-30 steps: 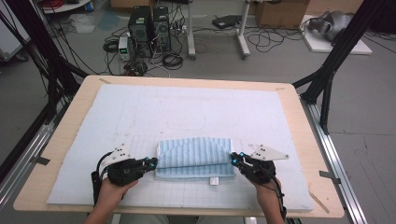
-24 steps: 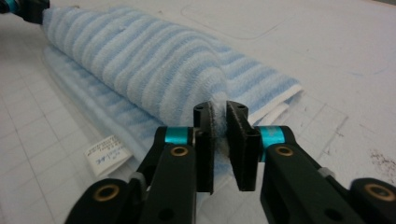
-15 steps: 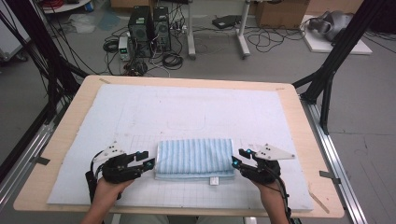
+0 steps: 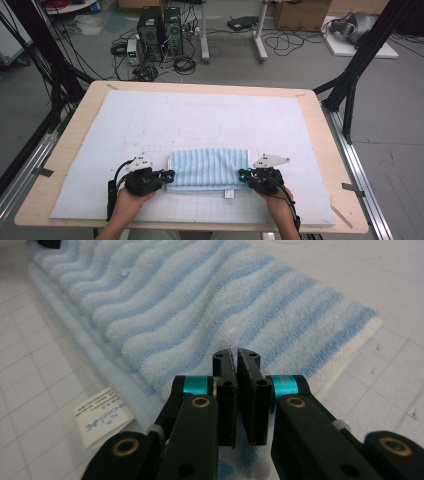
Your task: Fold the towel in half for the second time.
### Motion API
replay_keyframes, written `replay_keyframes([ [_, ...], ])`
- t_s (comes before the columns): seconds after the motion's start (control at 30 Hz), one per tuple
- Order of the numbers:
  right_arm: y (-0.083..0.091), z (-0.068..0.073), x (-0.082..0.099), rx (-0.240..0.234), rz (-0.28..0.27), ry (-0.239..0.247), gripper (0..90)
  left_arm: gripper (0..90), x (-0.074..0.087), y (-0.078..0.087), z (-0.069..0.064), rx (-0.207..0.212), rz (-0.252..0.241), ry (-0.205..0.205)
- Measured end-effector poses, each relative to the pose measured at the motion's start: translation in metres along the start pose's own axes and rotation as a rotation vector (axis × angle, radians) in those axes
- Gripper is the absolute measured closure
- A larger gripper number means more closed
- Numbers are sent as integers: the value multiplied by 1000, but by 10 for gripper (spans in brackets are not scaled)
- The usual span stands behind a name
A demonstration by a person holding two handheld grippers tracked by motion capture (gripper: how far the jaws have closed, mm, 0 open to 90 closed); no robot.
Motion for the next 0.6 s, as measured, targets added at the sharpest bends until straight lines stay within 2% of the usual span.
replay_keyframes([
  [0.17, 13, 8, -4, 0, -40, -1, 867, 846, -3, 12, -2, 30, -33, 13],
  [0.3, 24, 17, -4, -7, -46, 19, 863, 810, 2, 18, -3, 35, -21, 20],
  [0.4, 25, 20, 2, -4, -22, 29, 856, 733, 9, 20, -1, 34, 9, 36],
  [0.47, 22, 21, 7, -3, 6, 22, 839, 589, 9, 21, 0, 6, 0, 48],
  [0.53, 19, 21, 11, 9, 33, 30, 785, 552, 5, 24, 2, 3, -33, 55],
  [0.57, 20, 21, 11, 19, 34, 25, 729, 536, 2, 24, 2, -3, -47, 52],
  [0.6, 21, 20, 9, 36, 15, 20, 633, 520, 0, 25, 2, -6, -64, 52],
])
Point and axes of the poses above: each handheld gripper's, and its own axes: y roughly backward along the jaws, x roughly out of its underside, z roughly to its left, the point moved 1 cm from there along -y, roughly forward along the jaws, and after that the axes turned 7 degrees about -z, right-handed, at the moved point
